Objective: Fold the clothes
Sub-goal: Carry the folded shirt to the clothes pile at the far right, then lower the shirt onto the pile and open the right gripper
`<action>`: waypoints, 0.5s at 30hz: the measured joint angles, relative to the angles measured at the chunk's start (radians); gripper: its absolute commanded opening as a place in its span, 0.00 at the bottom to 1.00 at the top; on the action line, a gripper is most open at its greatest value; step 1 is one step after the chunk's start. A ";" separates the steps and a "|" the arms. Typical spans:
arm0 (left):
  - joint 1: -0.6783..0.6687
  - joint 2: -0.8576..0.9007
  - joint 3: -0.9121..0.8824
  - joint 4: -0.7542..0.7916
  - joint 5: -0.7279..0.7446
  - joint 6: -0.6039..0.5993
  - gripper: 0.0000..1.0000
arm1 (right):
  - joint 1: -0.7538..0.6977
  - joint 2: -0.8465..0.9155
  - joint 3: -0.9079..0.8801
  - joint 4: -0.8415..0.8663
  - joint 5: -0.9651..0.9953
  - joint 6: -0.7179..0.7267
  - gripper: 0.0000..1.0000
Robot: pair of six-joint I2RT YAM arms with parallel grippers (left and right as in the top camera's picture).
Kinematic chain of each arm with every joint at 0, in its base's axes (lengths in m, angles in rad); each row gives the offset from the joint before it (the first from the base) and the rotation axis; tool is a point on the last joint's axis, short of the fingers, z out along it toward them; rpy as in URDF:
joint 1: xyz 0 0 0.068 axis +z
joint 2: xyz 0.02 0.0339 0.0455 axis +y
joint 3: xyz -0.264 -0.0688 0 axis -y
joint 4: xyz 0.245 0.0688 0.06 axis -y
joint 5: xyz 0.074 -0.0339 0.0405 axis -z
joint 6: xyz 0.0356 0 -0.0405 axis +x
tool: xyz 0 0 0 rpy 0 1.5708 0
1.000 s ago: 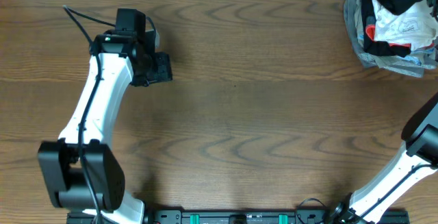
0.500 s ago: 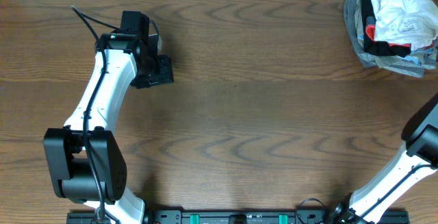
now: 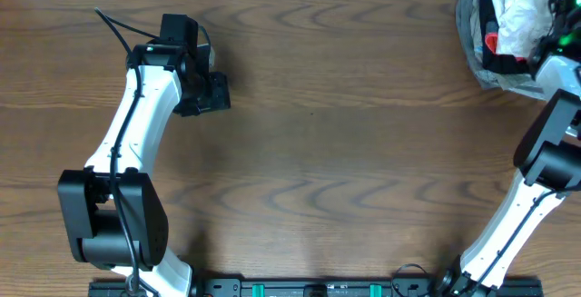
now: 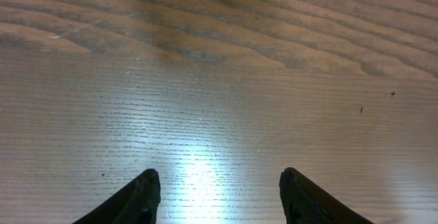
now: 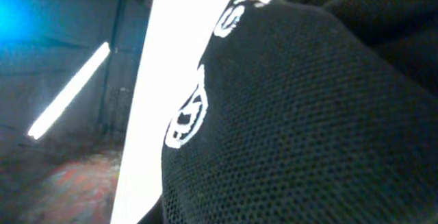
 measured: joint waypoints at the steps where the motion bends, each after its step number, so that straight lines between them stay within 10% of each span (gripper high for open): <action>1: 0.000 0.000 0.000 0.002 0.000 0.000 0.58 | -0.001 0.021 0.000 0.020 0.000 0.011 0.01; 15: 0.000 0.000 0.000 0.012 0.000 0.000 0.58 | -0.024 0.054 0.004 -0.138 -0.073 0.015 0.09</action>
